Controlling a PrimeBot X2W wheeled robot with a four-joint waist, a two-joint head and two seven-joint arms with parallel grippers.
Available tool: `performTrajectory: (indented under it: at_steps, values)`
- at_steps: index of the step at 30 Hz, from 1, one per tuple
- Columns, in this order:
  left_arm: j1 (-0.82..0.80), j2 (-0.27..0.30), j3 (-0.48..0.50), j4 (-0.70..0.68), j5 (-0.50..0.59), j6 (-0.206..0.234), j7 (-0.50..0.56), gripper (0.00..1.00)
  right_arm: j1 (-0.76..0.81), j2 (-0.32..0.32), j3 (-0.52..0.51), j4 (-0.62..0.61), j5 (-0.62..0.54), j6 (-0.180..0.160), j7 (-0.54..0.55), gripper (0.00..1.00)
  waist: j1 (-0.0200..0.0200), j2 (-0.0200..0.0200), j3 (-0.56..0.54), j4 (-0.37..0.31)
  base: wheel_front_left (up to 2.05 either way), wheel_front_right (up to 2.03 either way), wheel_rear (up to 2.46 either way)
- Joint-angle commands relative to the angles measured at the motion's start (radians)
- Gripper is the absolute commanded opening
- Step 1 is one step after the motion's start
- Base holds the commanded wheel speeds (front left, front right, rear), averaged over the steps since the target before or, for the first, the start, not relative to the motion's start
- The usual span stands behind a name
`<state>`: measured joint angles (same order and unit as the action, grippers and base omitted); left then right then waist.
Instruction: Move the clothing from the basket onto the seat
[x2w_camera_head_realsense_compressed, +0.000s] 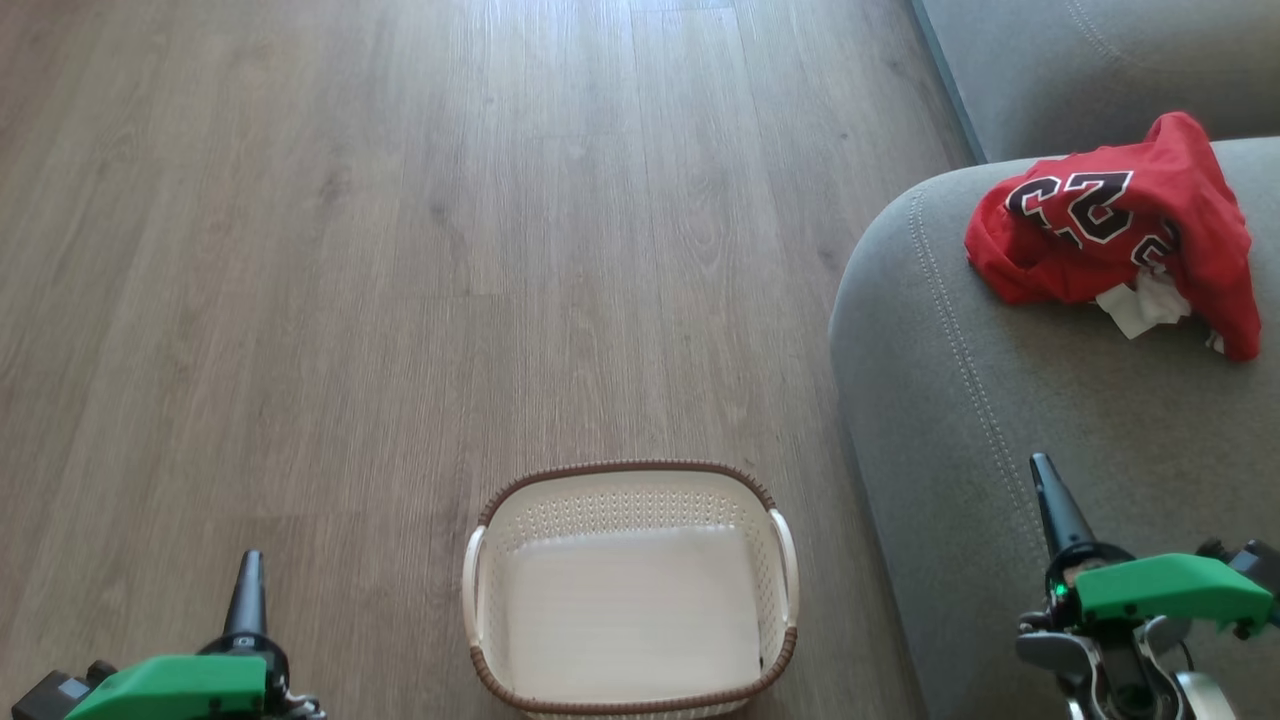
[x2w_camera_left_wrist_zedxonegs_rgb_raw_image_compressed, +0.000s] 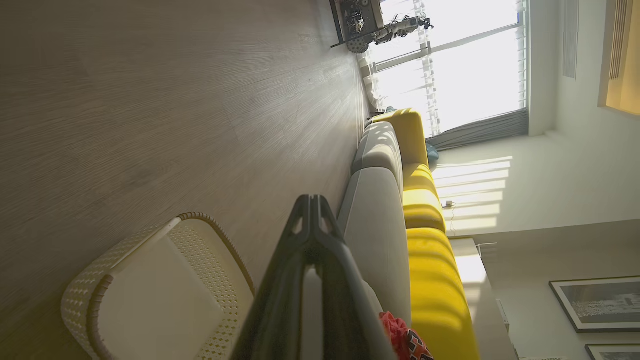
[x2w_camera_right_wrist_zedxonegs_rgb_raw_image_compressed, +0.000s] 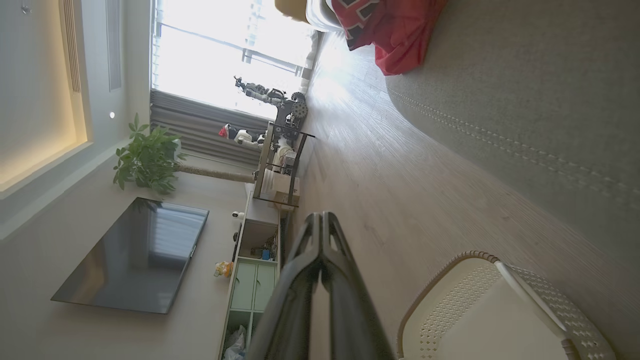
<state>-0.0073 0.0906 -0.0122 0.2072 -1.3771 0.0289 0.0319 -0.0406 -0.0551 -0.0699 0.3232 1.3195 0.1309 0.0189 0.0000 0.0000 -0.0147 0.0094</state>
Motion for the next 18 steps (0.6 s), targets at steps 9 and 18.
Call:
performTrajectory:
  at_steps: [9, 18]
  values:
    - [-0.068, -0.011, 0.066, -0.043, -0.084, -0.03, 0.028, 0.0, -0.072, -0.017, 0.004, -0.049, 0.116, 0.0, 0.026, 0.0, 0.0, 0.0, 0.004, -0.003, 0.0, 0.0, 0.0]
    - [-0.084, -0.026, 0.1, -0.049, -0.172, -0.055, 0.057, 0.0, -0.082, -0.022, -0.002, -0.057, 0.237, 0.0, 0.049, 0.0, 0.0, 0.0, 0.008, -0.007, 0.0, 0.0, 0.0]
